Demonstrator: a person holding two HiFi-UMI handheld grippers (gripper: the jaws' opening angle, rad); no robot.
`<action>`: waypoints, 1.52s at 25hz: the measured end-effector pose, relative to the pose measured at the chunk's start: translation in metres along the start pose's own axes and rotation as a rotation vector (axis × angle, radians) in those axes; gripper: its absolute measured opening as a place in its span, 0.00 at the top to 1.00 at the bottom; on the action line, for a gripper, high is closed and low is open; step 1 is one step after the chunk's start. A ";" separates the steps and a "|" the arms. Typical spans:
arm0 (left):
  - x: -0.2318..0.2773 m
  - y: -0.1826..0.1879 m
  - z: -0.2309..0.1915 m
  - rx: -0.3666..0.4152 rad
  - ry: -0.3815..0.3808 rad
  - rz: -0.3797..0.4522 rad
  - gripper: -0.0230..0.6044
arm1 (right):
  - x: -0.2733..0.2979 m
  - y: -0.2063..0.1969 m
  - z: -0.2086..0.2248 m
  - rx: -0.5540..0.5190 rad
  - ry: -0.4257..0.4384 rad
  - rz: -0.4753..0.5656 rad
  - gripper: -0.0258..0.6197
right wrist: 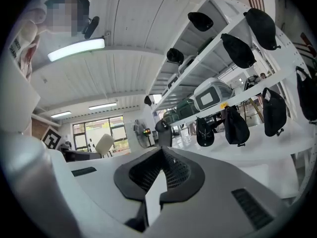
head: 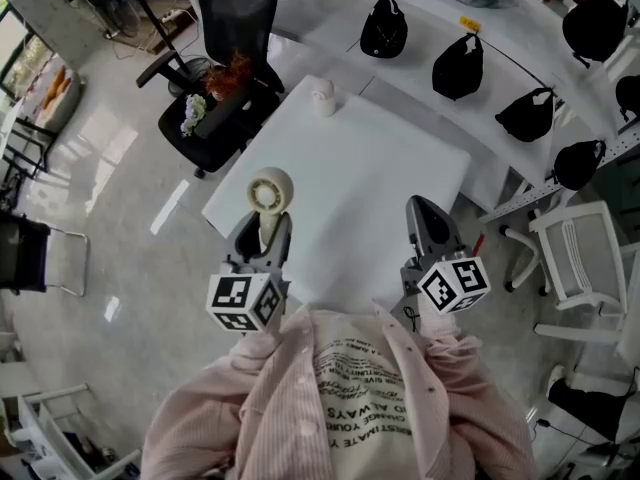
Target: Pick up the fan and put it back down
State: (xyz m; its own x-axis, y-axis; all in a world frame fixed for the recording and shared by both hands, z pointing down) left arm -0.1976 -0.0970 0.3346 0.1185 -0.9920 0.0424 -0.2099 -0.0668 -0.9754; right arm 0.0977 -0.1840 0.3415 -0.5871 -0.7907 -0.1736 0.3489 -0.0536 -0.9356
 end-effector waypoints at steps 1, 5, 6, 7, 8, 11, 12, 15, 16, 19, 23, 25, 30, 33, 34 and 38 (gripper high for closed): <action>0.000 0.001 -0.001 0.000 0.003 0.002 0.67 | 0.001 0.001 0.000 0.001 0.000 0.004 0.96; 0.000 0.000 -0.002 -0.002 0.010 0.002 0.67 | 0.000 0.000 0.004 0.004 -0.009 -0.001 0.96; 0.001 0.000 -0.002 -0.003 0.010 -0.001 0.67 | -0.001 -0.001 0.005 0.005 -0.012 -0.004 0.96; 0.002 -0.001 -0.002 -0.003 0.009 -0.005 0.67 | -0.001 -0.002 0.006 0.006 -0.015 -0.007 0.96; 0.003 -0.002 -0.002 -0.002 0.007 -0.011 0.67 | -0.001 -0.003 0.007 0.009 -0.020 -0.009 0.96; 0.008 -0.008 -0.002 -0.002 -0.008 -0.039 0.67 | -0.002 -0.007 0.009 0.019 -0.036 -0.017 0.96; 0.009 -0.011 -0.001 -0.004 -0.013 -0.050 0.67 | -0.003 -0.009 0.010 0.020 -0.039 -0.021 0.96; 0.014 -0.020 0.003 -0.010 -0.035 -0.084 0.67 | -0.004 -0.013 0.012 0.020 -0.049 -0.032 0.96; 0.016 -0.024 0.005 -0.012 -0.043 -0.098 0.67 | -0.005 -0.014 0.013 0.020 -0.053 -0.036 0.96; 0.023 -0.036 0.009 -0.008 -0.065 -0.143 0.67 | -0.006 -0.018 0.015 0.022 -0.065 -0.051 0.96; 0.029 -0.056 0.012 -0.020 -0.087 -0.208 0.67 | -0.010 -0.028 0.015 0.029 -0.076 -0.077 0.96; 0.033 -0.066 0.013 -0.022 -0.099 -0.238 0.67 | -0.013 -0.036 0.014 0.036 -0.080 -0.094 0.96; 0.044 -0.093 0.017 -0.019 -0.133 -0.312 0.67 | -0.020 -0.053 0.015 0.051 -0.100 -0.138 0.96; 0.052 -0.110 0.020 -0.011 -0.155 -0.355 0.67 | -0.022 -0.062 0.017 0.056 -0.113 -0.161 0.96; 0.054 -0.115 0.021 -0.006 -0.164 -0.369 0.67 | -0.023 -0.065 0.017 0.058 -0.117 -0.167 0.96; 0.062 -0.140 0.028 -0.004 -0.187 -0.428 0.67 | -0.024 -0.076 0.020 0.065 -0.138 -0.186 0.96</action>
State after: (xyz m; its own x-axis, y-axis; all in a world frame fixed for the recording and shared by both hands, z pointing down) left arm -0.1340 -0.1464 0.4676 0.3686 -0.8389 0.4006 -0.1079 -0.4666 -0.8778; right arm 0.0998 -0.1733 0.4229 -0.5421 -0.8390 0.0477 0.2924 -0.2416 -0.9253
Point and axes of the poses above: the fingertips, and each gripper's own axes: x forward along the fingers, z to its right, y out of its top, the point moved 7 cm from there along -x, backward along the fingers, and after that the axes turned 12 degrees about z, right-handed, at the moved point
